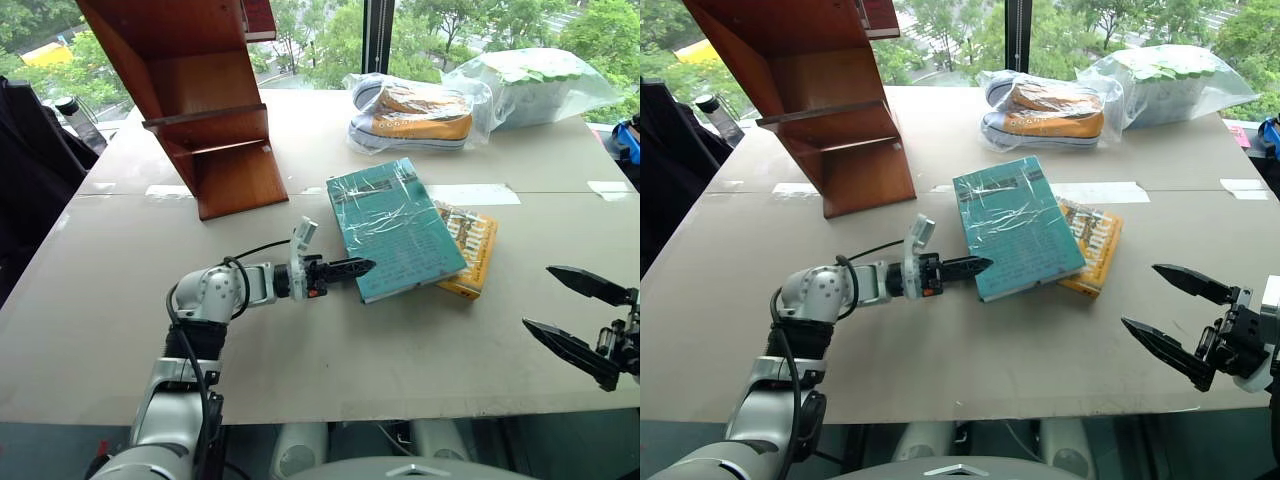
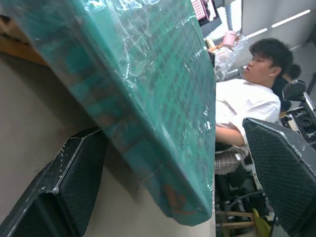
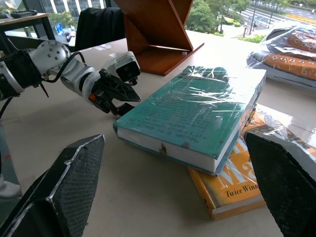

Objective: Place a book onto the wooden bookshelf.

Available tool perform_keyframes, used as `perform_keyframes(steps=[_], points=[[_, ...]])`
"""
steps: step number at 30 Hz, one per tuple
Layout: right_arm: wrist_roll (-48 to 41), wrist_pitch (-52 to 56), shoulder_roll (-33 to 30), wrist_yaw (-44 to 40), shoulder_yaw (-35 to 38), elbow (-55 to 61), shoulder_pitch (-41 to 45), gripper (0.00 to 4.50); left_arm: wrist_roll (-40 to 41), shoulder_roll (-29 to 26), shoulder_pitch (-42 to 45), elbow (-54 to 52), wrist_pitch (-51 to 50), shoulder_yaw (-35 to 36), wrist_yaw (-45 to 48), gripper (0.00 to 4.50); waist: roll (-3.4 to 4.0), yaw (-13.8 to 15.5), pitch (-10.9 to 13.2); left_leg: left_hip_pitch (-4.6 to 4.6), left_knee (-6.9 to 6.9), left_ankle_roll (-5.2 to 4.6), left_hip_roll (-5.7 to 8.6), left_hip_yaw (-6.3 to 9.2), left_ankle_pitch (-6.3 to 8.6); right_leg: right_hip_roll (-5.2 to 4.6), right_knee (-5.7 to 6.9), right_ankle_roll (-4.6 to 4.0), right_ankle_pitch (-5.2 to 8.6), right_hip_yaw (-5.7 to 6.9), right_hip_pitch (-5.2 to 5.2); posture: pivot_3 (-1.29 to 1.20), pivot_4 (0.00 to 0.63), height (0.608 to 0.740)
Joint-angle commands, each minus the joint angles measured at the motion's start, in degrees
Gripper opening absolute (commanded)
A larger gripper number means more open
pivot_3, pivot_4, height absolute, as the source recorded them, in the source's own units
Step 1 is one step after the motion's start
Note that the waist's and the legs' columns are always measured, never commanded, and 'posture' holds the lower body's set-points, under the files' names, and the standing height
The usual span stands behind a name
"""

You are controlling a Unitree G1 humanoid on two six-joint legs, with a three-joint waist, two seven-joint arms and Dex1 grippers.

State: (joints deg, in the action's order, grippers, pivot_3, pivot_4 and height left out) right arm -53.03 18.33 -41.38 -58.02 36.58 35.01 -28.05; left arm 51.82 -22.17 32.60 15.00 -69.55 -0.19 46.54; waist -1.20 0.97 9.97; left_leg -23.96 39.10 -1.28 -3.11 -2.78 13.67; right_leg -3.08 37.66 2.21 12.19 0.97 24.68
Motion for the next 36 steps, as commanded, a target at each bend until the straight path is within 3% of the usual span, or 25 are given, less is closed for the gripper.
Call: perform_keyframes(steps=[1, 5, 9, 13, 17, 21, 25, 29, 36], points=[[0.0, -0.7, 0.6, -0.1, 2.6, 1.3, -0.9, 4.5, -1.0, 0.3, 2.0, 3.9, -1.3, -0.5, 3.2, 3.72, -0.02, -0.1, 0.0, -0.01, 0.0, 0.0, -0.01, 0.03, 0.0, 0.0, -0.01, 0.0, 0.0, 0.0, 0.01, 0.0, 0.15, 0.693], [0.5, -1.2, 1.2, -0.3, 2.6, 1.2, -1.3, 4.5, -2.5, 0.0, 3.3, 5.6, -1.4, -0.4, 5.2, 1.9, -0.03, -0.2, 0.0, -0.03, -0.02, 0.0, -0.04, 0.03, 0.0, 0.05, 0.01, -0.01, 0.0, 0.01, 0.05, 0.0, 0.15, 0.693], [0.3, -1.4, 1.3, -0.3, 2.6, 0.6, -0.5, 4.5, -2.8, -1.3, 2.0, -1.1, 0.1, 0.1, 6.2, 0.03, -0.05, -0.2, 0.0, -0.02, 0.0, 0.0, -0.04, 0.08, 0.0, 0.02, 0.04, -0.01, 0.0, 0.01, 0.04, 0.0, 0.15, 0.693], [-1.1, -1.8, 1.8, 1.6, 2.5, -0.6, 3.4, 4.5, -8.9, -5.3, -0.4, -20.6, 10.5, -4.8, 6.4, 0.03, -0.08, -0.2, 0.1, -0.02, -0.03, 0.0, -0.09, 0.15, 0.0, 0.01, 0.03, -0.02, -0.01, -0.07, 0.09, 0.0, 0.15, 0.693], [-1.3, -1.4, 2.7, 6.3, 0.3, -2.6, 10.5, 4.5, -20.9, -8.0, 5.7, -31.6, 23.8, -7.1, 1.0, 0.03, -0.16, 0.2, 0.1, -0.06, -0.02, 0.0, -0.03, 0.08, 0.0, -0.04, 0.01, -0.02, -0.01, -0.11, 0.09, 0.0, 0.15, 0.693], [-2.1, -0.4, 2.9, 8.1, -2.2, -4.3, 16.5, 4.5, -37.1, -16.3, 13.3, -32.3, 36.3, -12.2, -0.1, 0.03, -0.24, 0.0, 0.2, -0.2, 0.08, 0.0, 0.02, 0.01, -0.01, 0.09, 0.02, -0.01, -0.01, -0.1, 0.11, 0.0, 0.15, 0.693], [-2.5, 1.0, 2.2, 8.3, -5.9, -7.4, 24.2, 4.5, -51.0, -26.2, 22.5, -29.0, 43.8, -12.7, -2.6, 0.03, -0.13, -0.3, 0.3, -0.29, -0.04, -0.01, 0.01, -0.06, -0.01, 0.19, -0.04, -0.02, -0.02, -0.25, 0.26, 0.0, 0.15, 0.693], [-1.4, 1.5, 2.8, 7.6, -10.0, -11.0, 31.1, 4.5, -61.5, -32.6, 28.0, -26.2, 49.0, -13.1, -3.7, 0.03, -0.14, -0.1, 0.3, -0.71, 0.01, -0.01, 0.0, -0.03, -0.02, 0.25, 0.03, -0.01, -0.03, -0.22, 0.64, 0.0, 0.15, 0.693], [0.9, 0.8, 4.1, 3.6, -17.0, -19.4, 42.8, 4.5, -72.4, -44.6, 22.8, -26.6, 48.5, -12.1, 2.4, 0.03, -0.12, -0.4, 0.3, -0.84, 0.06, -0.01, -0.01, -0.19, -0.02, 0.24, 0.08, 0.25, -0.15, -0.33, 0.81, 0.0, 0.15, 0.693]])
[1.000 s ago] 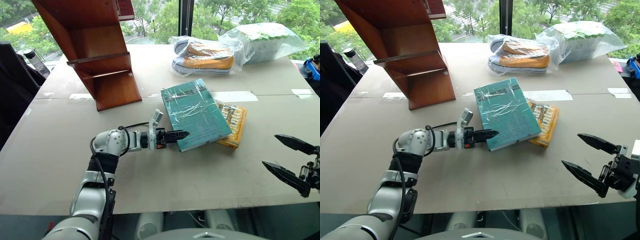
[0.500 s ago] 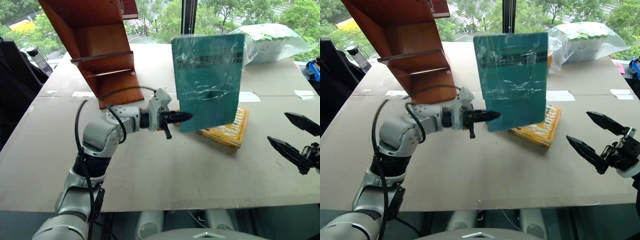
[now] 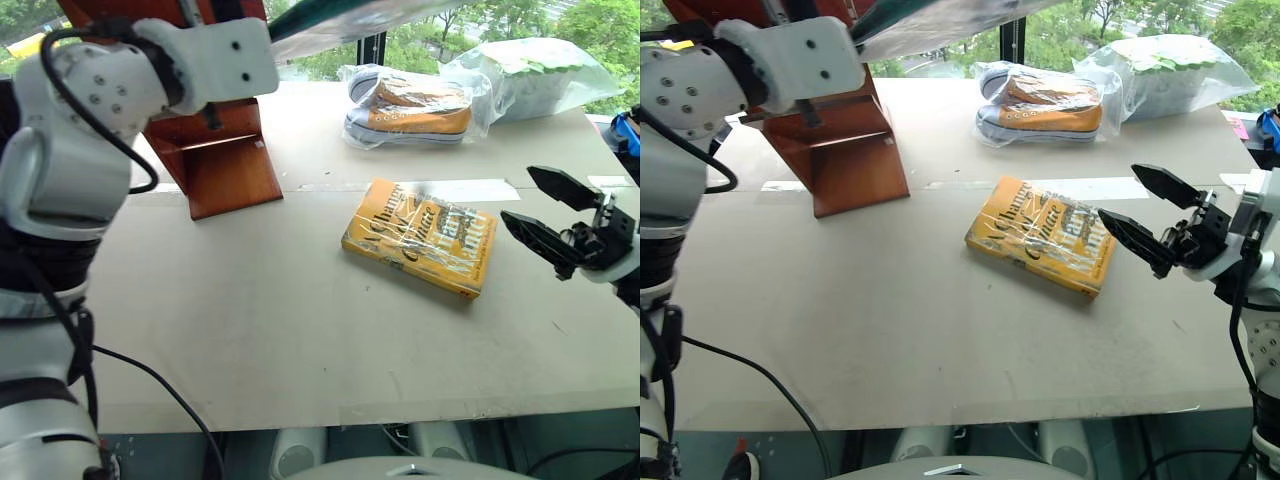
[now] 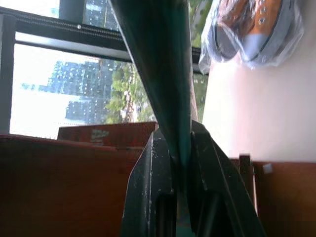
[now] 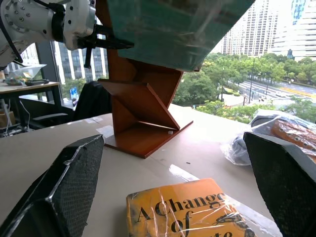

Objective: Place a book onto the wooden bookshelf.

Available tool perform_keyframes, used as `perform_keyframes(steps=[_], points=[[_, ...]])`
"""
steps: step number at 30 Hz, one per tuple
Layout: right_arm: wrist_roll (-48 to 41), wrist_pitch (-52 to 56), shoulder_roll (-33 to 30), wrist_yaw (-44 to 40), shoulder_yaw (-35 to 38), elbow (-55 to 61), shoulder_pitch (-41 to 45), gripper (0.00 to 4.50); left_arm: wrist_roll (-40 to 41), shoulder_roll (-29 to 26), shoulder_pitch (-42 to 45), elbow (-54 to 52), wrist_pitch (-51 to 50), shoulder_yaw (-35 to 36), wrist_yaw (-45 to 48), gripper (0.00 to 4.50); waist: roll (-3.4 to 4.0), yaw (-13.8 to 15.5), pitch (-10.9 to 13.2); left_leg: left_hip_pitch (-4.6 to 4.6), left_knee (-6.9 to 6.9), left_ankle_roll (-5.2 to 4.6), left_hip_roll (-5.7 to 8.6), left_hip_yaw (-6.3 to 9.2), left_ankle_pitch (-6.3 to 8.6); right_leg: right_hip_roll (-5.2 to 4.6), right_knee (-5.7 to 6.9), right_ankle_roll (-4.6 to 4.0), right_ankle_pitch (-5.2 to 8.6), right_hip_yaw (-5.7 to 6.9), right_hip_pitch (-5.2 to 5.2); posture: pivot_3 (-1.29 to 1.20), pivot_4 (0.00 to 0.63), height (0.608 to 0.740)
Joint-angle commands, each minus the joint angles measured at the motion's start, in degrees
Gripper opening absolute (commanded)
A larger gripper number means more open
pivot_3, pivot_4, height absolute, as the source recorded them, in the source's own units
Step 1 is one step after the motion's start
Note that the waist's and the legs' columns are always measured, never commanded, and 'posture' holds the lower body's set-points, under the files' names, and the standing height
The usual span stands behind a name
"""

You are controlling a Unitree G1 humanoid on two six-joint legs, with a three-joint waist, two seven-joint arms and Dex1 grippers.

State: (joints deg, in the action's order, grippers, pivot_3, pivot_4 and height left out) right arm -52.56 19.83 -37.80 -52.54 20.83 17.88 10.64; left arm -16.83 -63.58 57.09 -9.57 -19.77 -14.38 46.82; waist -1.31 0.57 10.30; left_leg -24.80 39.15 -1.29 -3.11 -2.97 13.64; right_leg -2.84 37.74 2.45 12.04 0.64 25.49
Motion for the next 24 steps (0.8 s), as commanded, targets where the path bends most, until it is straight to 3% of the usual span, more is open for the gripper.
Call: perform_keyframes(steps=[1, 7, 12, 24], points=[[0.5, -0.7, 0.9, -2.3, -1.8, -3.3, 5.5, 4.5, -4.7, -3.8, -2.4, -2.7, -2.6, 2.8, 2.4, 0.03, -0.05, 0.0, 0.0, -0.02, 0.0, 0.0, -0.02, 0.03, 0.0, 0.01, 0.02, 0.0, 0.0, 0.02, 0.02, 0.0, 0.15, 0.693], [1.4, -0.8, 3.4, -4.4, -4.6, -7.9, 12.4, 4.5, -11.6, -7.4, -9.0, -5.4, -12.3, 7.1, 2.2, 0.03, -0.2, 0.2, 0.1, -0.1, 0.08, 0.0, -0.05, 0.07, -0.01, 0.02, 0.17, 0.0, 0.0, 0.1, 0.12, 0.0, 0.15, 0.693], [1.1, -0.2, 5.1, -5.5, -5.3, -10.1, 16.0, 4.5, -14.1, -7.0, -13.7, -6.9, -15.4, 9.7, 0.7, 0.03, -0.21, 0.2, 0.1, -0.1, 0.08, 0.0, -0.07, 0.05, -0.01, 0.02, 0.21, 0.0, -0.01, 0.08, 0.14, 0.0, 0.15, 0.693], [3.2, -0.5, 5.9, -3.7, -5.2, -11.1, 18.3, 4.5, -20.4, -2.7, -11.8, -4.8, -16.4, 5.0, 0.7, 0.03, -0.21, 0.2, 0.1, -0.09, 0.11, 0.0, -0.06, 0.05, -0.01, 0.03, 0.26, -0.18, -0.12, 0.09, 0.14, 0.0, 0.15, 0.693]])
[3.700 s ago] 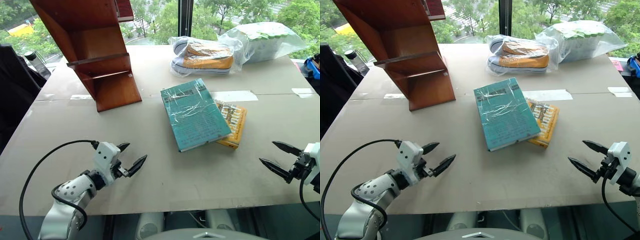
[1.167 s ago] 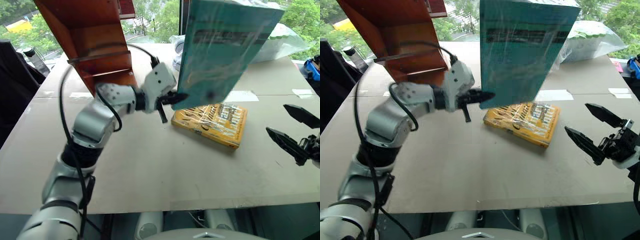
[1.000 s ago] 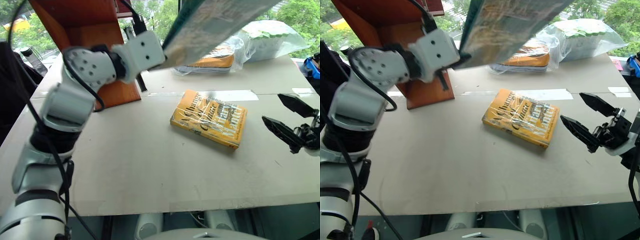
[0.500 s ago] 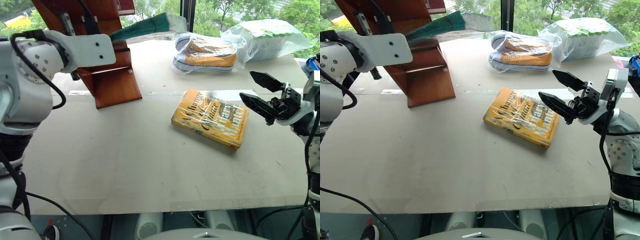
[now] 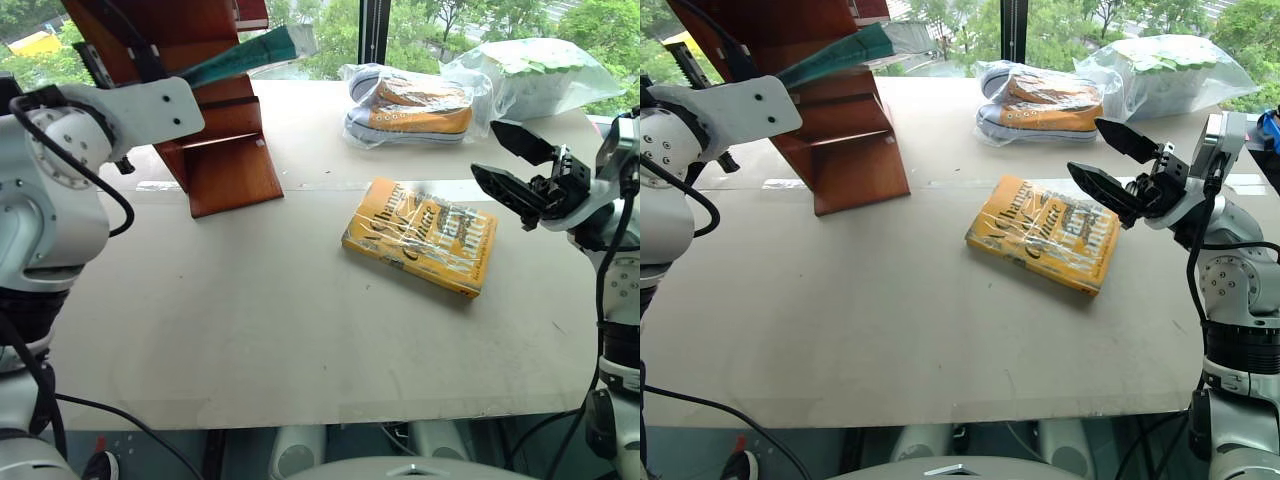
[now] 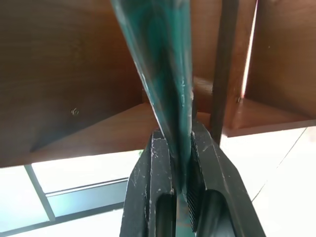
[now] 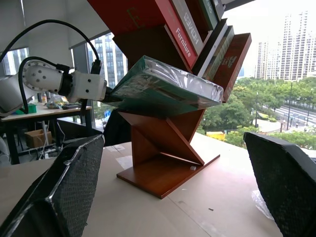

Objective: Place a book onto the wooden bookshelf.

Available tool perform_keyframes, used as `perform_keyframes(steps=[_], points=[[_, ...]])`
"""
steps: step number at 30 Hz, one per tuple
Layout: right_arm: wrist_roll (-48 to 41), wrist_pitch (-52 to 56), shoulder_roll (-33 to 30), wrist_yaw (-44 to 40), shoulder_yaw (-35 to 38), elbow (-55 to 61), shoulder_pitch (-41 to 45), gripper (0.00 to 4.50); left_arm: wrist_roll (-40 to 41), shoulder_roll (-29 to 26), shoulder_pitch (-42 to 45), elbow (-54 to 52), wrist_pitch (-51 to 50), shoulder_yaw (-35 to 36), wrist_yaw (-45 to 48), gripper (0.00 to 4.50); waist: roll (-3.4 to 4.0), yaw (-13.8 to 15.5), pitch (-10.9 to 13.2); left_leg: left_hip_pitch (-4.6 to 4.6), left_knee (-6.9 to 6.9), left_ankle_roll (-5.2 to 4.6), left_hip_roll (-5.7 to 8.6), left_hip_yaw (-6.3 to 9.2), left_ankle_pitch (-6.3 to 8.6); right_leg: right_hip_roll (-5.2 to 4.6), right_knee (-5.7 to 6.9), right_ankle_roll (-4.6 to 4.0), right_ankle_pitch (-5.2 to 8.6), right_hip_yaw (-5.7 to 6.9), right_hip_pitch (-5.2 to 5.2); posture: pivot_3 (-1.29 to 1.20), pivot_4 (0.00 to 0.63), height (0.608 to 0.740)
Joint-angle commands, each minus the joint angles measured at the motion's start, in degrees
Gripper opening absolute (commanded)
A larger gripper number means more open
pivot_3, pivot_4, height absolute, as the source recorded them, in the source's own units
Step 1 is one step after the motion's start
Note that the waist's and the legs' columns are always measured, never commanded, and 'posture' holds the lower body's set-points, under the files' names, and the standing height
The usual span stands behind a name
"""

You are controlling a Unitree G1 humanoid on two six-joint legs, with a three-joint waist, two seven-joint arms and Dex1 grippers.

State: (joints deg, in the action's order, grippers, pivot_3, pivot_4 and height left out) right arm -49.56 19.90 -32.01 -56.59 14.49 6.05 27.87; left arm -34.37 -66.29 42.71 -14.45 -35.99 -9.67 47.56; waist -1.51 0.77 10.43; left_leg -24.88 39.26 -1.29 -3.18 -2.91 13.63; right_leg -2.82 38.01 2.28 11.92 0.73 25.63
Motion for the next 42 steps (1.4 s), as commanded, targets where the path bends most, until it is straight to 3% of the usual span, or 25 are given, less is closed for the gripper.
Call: perform_keyframes(steps=[1, 18, 20, 21, 22, 24, 28, 30, 37, 42], points=[[0.1, -0.6, 0.3, 0.4, 1.2, 0.8, 1.0, 4.5, -3.6, 0.5, 3.0, 0.4, -0.1, -0.4, 0.1, 0.03, 0.0, 0.0, 0.0, 0.0, 0.0, 0.0, 0.0, -0.01, 0.0, 0.0, 0.0, -0.01, -0.01, -0.01, 0.0, 0.0, 0.15, 0.693], [1.5, -2.0, 0.6, -0.2, 2.0, 0.1, 0.4, 4.5, -21.0, 3.8, 6.7, 2.1, -5.1, -5.0, 10.1, 0.03, 0.0, -0.3, 0.0, 0.01, 0.05, 0.0, 0.0, -0.01, 0.0, 0.01, 0.05, -0.02, -0.02, -0.01, 0.0, 0.0, 0.15, 0.693], [1.7, -2.1, 0.6, -0.3, 1.9, 0.0, 0.4, 4.5, -22.1, 4.0, 6.9, 2.2, -4.6, -4.7, 9.9, 0.81, 0.0, -0.4, 0.0, 0.01, 0.05, 0.0, 0.0, 0.0, 0.0, 0.02, 0.06, -0.03, -0.02, -0.02, 0.01, 0.0, 0.15, 0.693], [1.7, -2.2, 0.6, -0.4, 1.9, 0.0, 0.4, 4.5, -22.6, 4.3, 7.5, 2.4, -4.3, -4.4, 9.1, 0.87, 0.0, -0.4, 0.0, 0.01, 0.04, 0.0, -0.01, 0.01, 0.0, 0.02, 0.07, -0.03, -0.03, -0.02, 0.0, 0.0, 0.15, 0.693], [1.7, -2.3, 0.6, -0.5, 1.9, -0.1, 0.4, 4.5, -23.0, 4.7, 8.0, 2.5, -4.1, -4.1, 8.5, 1.52, 0.0, -0.4, 0.0, 0.01, 0.05, 0.0, -0.01, 0.02, 0.0, 0.03, 0.08, -0.03, -0.03, -0.01, 0.01, 0.0, 0.15, 0.693], [1.7, -2.4, 0.6, -0.6, 2.0, -0.2, 0.5, 4.5, -23.6, 5.2, 8.6, 2.6, -3.9, -3.7, 8.1, 2.13, 0.0, -0.3, 0.0, 0.01, 0.05, 0.0, -0.01, 0.02, 0.0, 0.03, 0.09, -0.03, -0.03, -0.01, 0.01, 0.0, 0.15, 0.693], [1.7, -2.5, 0.2, -1.0, 2.1, -0.7, 0.7, 4.5, -24.6, 5.6, 6.9, 1.3, -5.0, -2.4, 9.4, 3.89, 0.0, -0.3, 0.0, 0.02, 0.07, -0.01, -0.01, 0.0, 0.0, 0.02, 0.1, -0.03, -0.03, -0.03, 0.0, 0.0, 0.15, 0.693], [1.8, -2.6, 0.0, -1.3, 2.2, -1.2, 1.1, 4.5, -25.1, 5.6, 5.4, -0.1, -6.2, -1.1, 10.6, 4.37, 0.0, -0.3, 0.0, 0.03, 0.07, -0.01, -0.01, 0.0, 0.0, 0.02, 0.11, -0.03, -0.03, -0.03, 0.0, 0.0, 0.15, 0.693], [2.0, -2.8, -0.3, -2.3, 2.3, -2.5, 1.4, 4.5, -25.0, 6.5, 0.6, -5.5, -11.6, 3.7, 15.6, 4.37, 0.0, -0.3, 0.0, 0.04, 0.08, 0.0, -0.01, -0.01, 0.0, 0.02, 0.13, -0.04, -0.03, -0.04, 0.0, 0.0, 0.15, 0.693], [2.2, -3.0, -0.4, -2.8, 2.1, -3.2, 1.7, 4.5, -24.4, 10.8, -0.4, -10.0, -16.3, 5.2, 17.7, 4.37, 0.0, 0.0, 0.0, 0.04, 0.13, 0.0, -0.01, 0.01, -0.01, 0.02, 0.16, -0.03, -0.03, -0.02, 0.0, 0.0, 0.15, 0.693]])
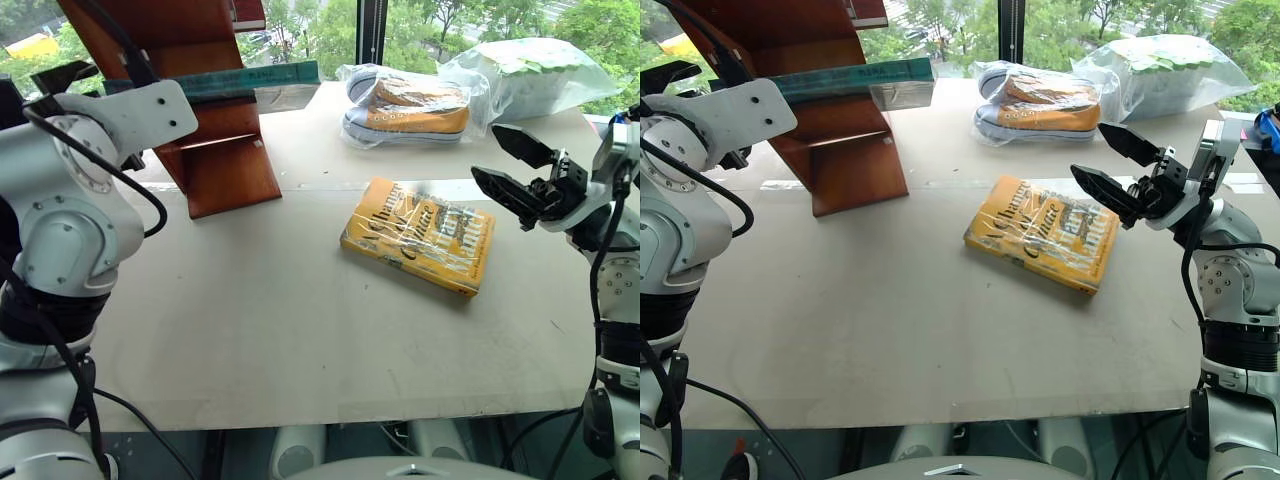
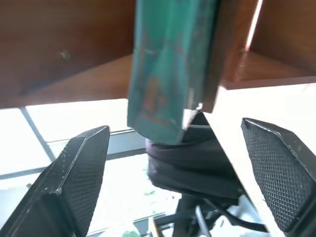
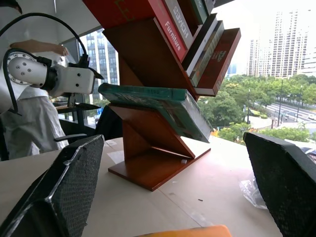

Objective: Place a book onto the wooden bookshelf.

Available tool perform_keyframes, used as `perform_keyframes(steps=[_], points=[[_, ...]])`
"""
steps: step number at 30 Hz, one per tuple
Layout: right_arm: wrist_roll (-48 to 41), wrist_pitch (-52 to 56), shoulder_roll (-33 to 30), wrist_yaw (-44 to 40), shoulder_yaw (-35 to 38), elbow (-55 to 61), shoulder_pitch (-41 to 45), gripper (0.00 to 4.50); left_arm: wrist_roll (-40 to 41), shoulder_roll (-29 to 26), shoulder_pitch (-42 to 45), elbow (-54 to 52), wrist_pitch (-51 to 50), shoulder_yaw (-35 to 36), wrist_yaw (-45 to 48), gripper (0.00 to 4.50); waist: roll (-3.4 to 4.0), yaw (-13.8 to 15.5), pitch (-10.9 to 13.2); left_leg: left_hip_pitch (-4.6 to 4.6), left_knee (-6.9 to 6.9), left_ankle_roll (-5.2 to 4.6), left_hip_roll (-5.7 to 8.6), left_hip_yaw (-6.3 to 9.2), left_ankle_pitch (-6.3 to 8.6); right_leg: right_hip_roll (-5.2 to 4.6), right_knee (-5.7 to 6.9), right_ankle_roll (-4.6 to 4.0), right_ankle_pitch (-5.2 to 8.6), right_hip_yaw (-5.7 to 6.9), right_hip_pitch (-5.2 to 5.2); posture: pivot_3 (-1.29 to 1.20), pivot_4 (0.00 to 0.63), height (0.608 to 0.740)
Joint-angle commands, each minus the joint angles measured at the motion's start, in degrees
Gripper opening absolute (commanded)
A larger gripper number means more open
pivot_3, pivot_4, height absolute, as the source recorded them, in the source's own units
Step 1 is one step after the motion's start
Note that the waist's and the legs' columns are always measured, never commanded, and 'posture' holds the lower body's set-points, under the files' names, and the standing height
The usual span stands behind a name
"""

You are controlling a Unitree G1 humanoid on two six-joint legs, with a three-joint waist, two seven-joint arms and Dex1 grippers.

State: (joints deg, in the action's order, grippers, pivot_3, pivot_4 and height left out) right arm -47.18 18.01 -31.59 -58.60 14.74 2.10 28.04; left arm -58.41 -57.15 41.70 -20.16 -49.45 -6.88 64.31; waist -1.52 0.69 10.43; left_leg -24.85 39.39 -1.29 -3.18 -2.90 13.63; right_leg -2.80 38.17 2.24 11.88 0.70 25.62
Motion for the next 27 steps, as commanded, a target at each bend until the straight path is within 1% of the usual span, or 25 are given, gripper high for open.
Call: perform_keyframes(steps=[1, 5, 8, 12, 14, 15, 16, 18, 20, 23, 24, 25, 27], points=[[-0.1, -1.1, -0.8, -0.9, 1.9, 0.7, 1.6, 4.5, -0.3, 2.9, 0.9, -5.2, -3.5, 2.2, 1.0, 4.37, -0.01, 0.1, 0.0, -0.01, 0.02, 0.0, 0.0, 0.0, 0.0, 0.0, 0.01, 0.0, 0.0, 0.0, -0.01, 0.0, 0.15, 0.693], [0.1, -0.9, -1.2, -1.3, 2.0, 0.5, 1.6, 4.5, 1.0, 10.2, 3.4, -8.6, -6.4, 0.6, 1.2, 4.37, -0.01, 0.1, 0.0, -0.02, 0.08, 0.0, 0.01, 0.02, 0.0, -0.01, 0.01, 0.0, 0.0, 0.01, -0.06, 0.0, 0.15, 0.693], [0.0, -0.7, -1.6, -1.3, 2.3, 0.8, 1.3, 4.5, 2.0, 14.0, 4.8, -10.5, -8.5, -0.3, 2.1, 4.37, -0.01, -0.1, 0.0, -0.01, 0.09, 0.0, 0.01, 0.02, 0.0, 0.0, 0.04, 0.0, -0.01, 0.0, -0.05, 0.0, 0.15, 0.693], [0.0, -0.3, -2.6, -1.0, 2.9, 1.7, 0.4, 4.5, 6.6, 24.3, 7.3, -12.1, -17.1, -1.6, 2.5, 4.37, 0.0, 0.0, 0.0, 0.03, 0.1, 0.0, 0.01, 0.01, 0.0, 0.0, 0.13, 0.0, -0.01, -0.02, -0.05, 0.0, 0.15, 0.693], [0.0, -0.1, -2.8, -0.7, 3.2, 2.1, 0.1, 4.5, 8.6, 29.3, 6.7, -11.9, -18.1, -2.6, -0.1, 4.37, -0.01, 0.1, 0.0, 0.03, 0.17, 0.0, 0.01, 0.03, 0.0, 0.0, 0.17, 0.0, 0.0, -0.01, -0.07, 0.0, 0.15, 0.693], [-0.1, -0.1, -2.9, -0.4, 3.4, 2.4, -0.2, 4.5, 10.1, 32.9, 6.3, -11.1, -19.2, -2.7, -2.3, 4.37, -0.01, 0.0, 0.0, 0.02, 0.2, 0.0, 0.02, 0.03, 0.0, 0.0, 0.19, 0.0, 0.0, -0.01, -0.08, 0.0, 0.15, 0.693], [-0.1, 0.0, -3.0, -0.2, 3.5, 2.6, -0.3, 4.5, 11.3, 34.9, 5.8, -10.3, -18.8, -3.1, -4.2, 4.37, 0.03, 0.0, 0.0, 0.02, 0.22, 0.0, 0.02, 0.04, 0.0, 0.0, 0.21, 0.0, 0.0, -0.01, -0.08, 0.0, 0.15, 0.693], [0.1, 0.0, -3.2, 0.1, 3.7, 3.2, -0.7, 4.5, 14.4, 38.5, 5.3, -7.6, -12.4, -3.5, -10.4, 4.37, 0.02, -0.1, 0.0, 0.04, 0.24, 0.0, 0.02, 0.04, 0.0, -0.01, 0.25, 0.0, 0.0, -0.03, -0.08, 0.0, 0.15, 0.693], [0.1, 0.0, -3.4, 0.6, 4.1, 4.0, -1.2, 4.5, 17.8, 43.2, 6.3, -3.6, -8.4, -1.8, -17.2, 4.37, 0.02, -0.1, 0.0, 0.07, 0.24, 0.0, 0.01, 0.04, 0.0, 0.0, 0.35, -0.01, 0.0, -0.05, -0.05, 0.0, 0.15, 0.693], [-0.2, 0.4, -3.7, 1.7, 4.9, 6.0, -2.4, 4.5, 23.9, 47.8, 6.3, 1.0, -2.5, 1.4, -24.4, 4.37, 0.02, -0.2, 0.0, 0.12, 0.26, 0.0, 0.01, 0.04, 0.0, 0.0, 0.45, -0.01, 0.0, -0.07, -0.05, 0.0, 0.15, 0.693], [-0.5, 0.7, -4.0, 2.0, 5.4, 7.0, -3.3, 4.5, 27.6, 50.8, 5.6, 1.3, -1.2, 4.0, -25.8, 4.37, 0.03, -0.2, 0.0, 0.12, 0.28, 0.0, 0.02, 0.04, 0.0, -0.01, 0.48, -0.01, 0.0, -0.07, -0.05, 0.0, 0.15, 0.693], [-0.7, 1.0, -4.2, 2.4, 5.8, 7.9, -4.4, 4.5, 30.6, 52.5, 4.2, 1.0, -0.6, 5.6, -26.3, 4.37, 0.03, -0.1, 0.0, 0.12, 0.29, 0.0, 0.02, 0.04, 0.0, -0.01, 0.49, -0.01, 0.0, -0.08, -0.05, 0.0, 0.15, 0.693], [-0.5, 1.3, -4.9, 2.7, 6.4, 9.6, -7.0, 4.5, 35.4, 52.9, -0.5, -0.9, 1.0, 6.4, -24.6, 4.37, 0.05, -0.1, -0.1, 0.09, 0.31, 0.0, 0.02, 0.03, 0.0, -0.02, 0.48, -0.01, 0.0, -0.07, -0.04, 0.0, 0.15, 0.693]])
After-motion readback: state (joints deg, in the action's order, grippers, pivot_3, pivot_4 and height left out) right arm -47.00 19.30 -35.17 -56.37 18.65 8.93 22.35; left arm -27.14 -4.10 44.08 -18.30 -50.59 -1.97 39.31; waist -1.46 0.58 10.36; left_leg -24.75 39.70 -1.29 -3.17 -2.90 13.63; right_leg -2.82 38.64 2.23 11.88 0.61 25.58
